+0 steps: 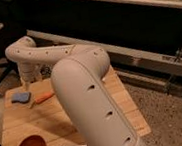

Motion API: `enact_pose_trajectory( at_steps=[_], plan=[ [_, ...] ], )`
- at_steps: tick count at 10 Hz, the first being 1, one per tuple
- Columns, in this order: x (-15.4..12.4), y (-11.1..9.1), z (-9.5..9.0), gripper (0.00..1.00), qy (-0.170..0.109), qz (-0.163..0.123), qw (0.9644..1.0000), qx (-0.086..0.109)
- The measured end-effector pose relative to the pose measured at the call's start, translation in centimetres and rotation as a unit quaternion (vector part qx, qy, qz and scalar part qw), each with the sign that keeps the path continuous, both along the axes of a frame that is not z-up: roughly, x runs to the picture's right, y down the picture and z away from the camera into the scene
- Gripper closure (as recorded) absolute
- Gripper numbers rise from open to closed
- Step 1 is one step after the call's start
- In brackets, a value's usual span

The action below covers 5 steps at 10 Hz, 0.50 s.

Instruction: Place the pepper in the ceramic cup

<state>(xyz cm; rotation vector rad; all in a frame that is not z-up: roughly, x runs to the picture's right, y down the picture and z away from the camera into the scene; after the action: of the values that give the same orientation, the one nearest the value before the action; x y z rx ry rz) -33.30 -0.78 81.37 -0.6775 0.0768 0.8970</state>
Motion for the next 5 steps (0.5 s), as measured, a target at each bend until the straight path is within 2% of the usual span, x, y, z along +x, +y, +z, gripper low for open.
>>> enact_pose_trajectory(
  at_steps=[1, 2, 3, 4, 5],
  plan=[
    [-0.2, -0.5, 0.1, 0.35, -0.014, -0.021, 0.9995, 0.019],
    [-0.3, -1.2, 0.1, 0.35, -0.029, -0.049, 0.9975, 0.042],
    [-0.3, -1.9, 0.1, 0.35, -0.043, -0.079, 0.9939, 0.064],
    [-0.3, -3.2, 0.0, 0.35, -0.061, -0.121, 0.9860, 0.096],
    [-0.2, -4.3, -0.1, 0.35, -0.078, -0.160, 0.9760, 0.125]
  ],
)
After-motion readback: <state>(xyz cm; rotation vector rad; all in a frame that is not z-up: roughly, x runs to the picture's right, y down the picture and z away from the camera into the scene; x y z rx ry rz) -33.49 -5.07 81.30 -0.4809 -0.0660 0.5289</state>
